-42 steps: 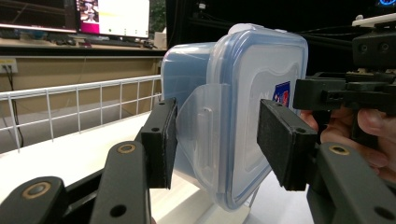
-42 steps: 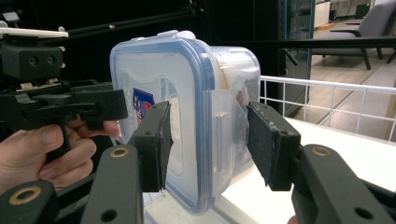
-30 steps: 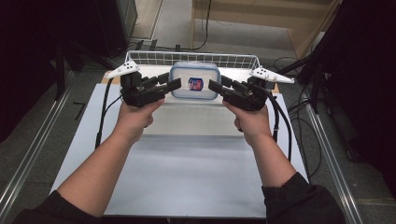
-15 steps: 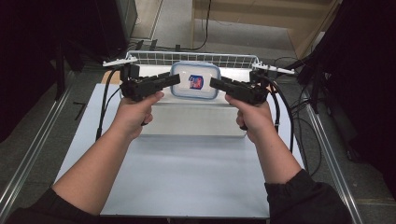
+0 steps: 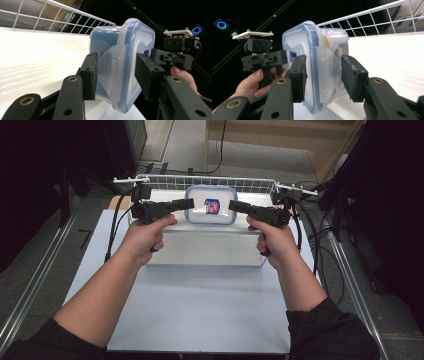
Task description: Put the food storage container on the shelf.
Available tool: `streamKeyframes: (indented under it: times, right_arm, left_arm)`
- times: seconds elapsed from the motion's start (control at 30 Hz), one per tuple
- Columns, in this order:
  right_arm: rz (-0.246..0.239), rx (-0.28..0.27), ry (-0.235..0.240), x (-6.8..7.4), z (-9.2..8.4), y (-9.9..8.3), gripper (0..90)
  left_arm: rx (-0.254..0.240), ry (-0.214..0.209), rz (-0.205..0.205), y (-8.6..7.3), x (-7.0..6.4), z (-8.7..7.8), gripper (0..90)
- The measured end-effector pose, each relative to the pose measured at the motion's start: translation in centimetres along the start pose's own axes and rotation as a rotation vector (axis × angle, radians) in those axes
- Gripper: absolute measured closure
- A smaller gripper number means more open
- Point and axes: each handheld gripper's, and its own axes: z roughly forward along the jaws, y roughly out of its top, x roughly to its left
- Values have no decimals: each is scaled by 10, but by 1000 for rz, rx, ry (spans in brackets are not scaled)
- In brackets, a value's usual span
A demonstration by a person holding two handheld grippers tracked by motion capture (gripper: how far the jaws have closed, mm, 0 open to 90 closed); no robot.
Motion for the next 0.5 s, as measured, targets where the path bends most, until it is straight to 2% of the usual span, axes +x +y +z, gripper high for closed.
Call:
streamKeyframes:
  times: [0.1,0.23,0.33,0.5]
  right_arm:
    - [8,2,0,-2,0,2,578]
    - [42,26,9,-6,-2,6,578]
    - [63,46,15,-9,-3,8,579]
    - [99,60,16,-11,-1,9,585]
  left_arm:
    - [5,-5,-29,0,1,2,548]
    - [8,-22,-69,2,3,4,559]
    - [21,-20,-85,3,3,5,561]
    - [33,-20,-135,5,7,4,562]
